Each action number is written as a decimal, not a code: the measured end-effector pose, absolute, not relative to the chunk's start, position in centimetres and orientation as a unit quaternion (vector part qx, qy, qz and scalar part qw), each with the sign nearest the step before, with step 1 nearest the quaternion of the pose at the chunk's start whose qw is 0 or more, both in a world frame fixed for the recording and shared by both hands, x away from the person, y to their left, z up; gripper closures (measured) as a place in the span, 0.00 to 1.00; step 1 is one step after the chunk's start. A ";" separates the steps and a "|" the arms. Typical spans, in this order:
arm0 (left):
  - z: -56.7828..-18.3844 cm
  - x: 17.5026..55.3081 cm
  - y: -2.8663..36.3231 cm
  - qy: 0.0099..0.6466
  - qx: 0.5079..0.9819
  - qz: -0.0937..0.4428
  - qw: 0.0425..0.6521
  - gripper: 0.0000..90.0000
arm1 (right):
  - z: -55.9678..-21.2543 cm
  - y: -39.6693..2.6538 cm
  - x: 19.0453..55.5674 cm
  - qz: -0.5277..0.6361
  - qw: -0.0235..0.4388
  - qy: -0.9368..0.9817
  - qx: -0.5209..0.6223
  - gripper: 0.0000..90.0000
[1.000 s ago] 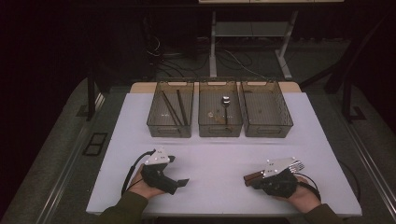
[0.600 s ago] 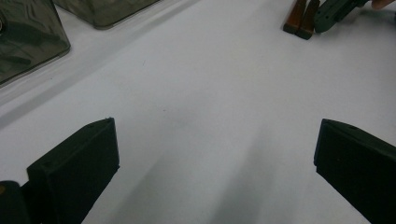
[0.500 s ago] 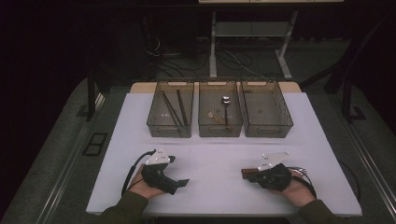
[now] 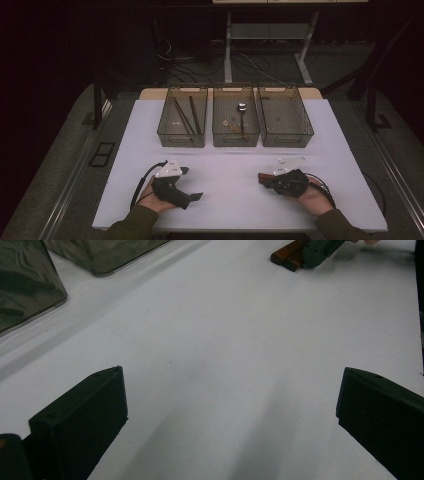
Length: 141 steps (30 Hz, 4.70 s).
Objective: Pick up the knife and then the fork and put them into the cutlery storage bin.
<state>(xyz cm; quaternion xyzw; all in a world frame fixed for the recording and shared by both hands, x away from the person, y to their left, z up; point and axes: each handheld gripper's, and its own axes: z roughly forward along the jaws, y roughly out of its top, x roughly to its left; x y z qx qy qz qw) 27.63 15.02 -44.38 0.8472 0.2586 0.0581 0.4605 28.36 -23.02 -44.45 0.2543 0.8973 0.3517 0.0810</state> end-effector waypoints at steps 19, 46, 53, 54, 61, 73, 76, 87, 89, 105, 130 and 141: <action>-44.3 27.6 15.5 0.260 0.850 0.056 0.455 0.00 | -44.4 -23.2 31.2 0.359 0.100 0.883 0.286 1.00; -44.3 27.6 15.5 0.258 0.849 0.051 0.459 0.00 | -40.2 -25.8 31.4 0.307 0.068 0.901 0.300 0.59; -44.3 27.6 15.5 0.256 0.850 0.051 0.457 0.00 | -40.0 -26.1 31.3 0.230 0.053 0.926 0.293 0.60; -44.3 27.6 15.5 0.256 0.850 0.051 0.457 0.00 | -40.0 -26.0 31.2 0.220 0.050 0.930 0.290 0.62; -44.3 27.6 15.5 0.255 0.851 0.049 0.456 0.00 | -40.6 -25.4 31.2 0.162 0.065 0.947 0.268 0.70; -44.3 27.6 15.5 0.255 0.852 0.049 0.455 0.00 | -41.6 -26.1 31.9 0.147 0.052 0.951 0.269 0.78; -44.3 27.6 15.5 0.255 0.852 0.048 0.455 0.00 | -41.7 -26.1 32.0 0.146 0.046 0.950 0.272 0.79; -44.4 27.6 15.4 0.254 0.852 0.048 0.455 0.00 | -42.1 -25.2 33.1 0.113 0.029 0.959 0.259 0.80; -44.4 27.6 15.4 0.254 0.852 0.047 0.455 0.00 | -42.1 -25.1 33.2 0.110 0.025 0.960 0.256 0.81; -44.4 27.6 15.4 0.254 0.853 0.046 0.454 0.00 | -42.0 -24.7 33.4 0.092 0.023 0.963 0.252 0.86; -44.3 27.6 15.5 0.254 0.852 0.047 0.455 0.00 | -39.5 -27.1 33.2 0.240 0.007 0.928 0.285 0.86; -44.4 27.6 15.7 0.255 0.851 0.045 0.456 0.00 | -37.6 -29.1 33.4 0.330 0.032 0.886 0.325 0.86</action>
